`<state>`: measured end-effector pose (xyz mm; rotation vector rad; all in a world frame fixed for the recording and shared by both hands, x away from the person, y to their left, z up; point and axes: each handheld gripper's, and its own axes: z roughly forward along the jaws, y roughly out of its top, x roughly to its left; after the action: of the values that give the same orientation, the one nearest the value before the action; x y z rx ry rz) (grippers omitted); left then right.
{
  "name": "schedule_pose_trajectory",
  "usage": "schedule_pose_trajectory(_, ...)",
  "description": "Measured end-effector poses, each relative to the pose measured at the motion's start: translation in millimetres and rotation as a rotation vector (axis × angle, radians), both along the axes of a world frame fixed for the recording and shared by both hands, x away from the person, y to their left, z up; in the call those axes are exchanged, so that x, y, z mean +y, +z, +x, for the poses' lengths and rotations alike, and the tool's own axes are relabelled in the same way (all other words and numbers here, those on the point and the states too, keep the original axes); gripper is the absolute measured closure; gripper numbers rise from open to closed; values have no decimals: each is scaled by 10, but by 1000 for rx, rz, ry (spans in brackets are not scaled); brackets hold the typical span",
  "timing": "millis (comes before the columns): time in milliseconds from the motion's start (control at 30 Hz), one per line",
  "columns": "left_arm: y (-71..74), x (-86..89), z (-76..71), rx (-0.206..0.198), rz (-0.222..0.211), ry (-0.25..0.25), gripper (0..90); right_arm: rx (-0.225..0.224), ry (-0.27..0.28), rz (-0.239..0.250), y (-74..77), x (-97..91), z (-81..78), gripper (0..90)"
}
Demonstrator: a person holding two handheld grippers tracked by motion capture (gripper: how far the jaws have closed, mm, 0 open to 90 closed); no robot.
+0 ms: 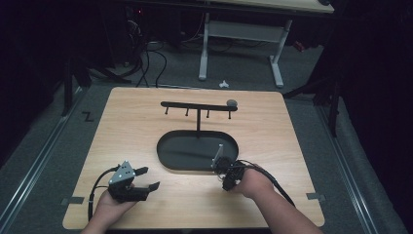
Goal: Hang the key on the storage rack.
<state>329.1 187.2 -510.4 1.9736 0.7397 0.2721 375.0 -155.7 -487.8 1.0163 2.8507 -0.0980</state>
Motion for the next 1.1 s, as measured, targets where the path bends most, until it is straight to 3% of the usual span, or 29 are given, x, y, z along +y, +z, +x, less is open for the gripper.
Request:
schedule_pose_trajectory(300,-2,-6,-1,1,4,-4,267,34,-35,36,-16,-29,73,553)
schedule_pose_trajectory(467,-4,-13,-2,1,5,-6,269,76,-98,83,-21,-113,125,574)
schedule_pose_trajectory(633,-5,-21,-4,2,8,-9,269,75,-106,85,-20,-114,127,600)
schedule_pose_trajectory(733,-5,-25,-7,3,10,-12,270,81,-97,85,-16,-96,117,669)
schedule_pose_trajectory(1100,-12,-28,-4,5,13,-9,271,87,-131,78,3,-59,73,683)
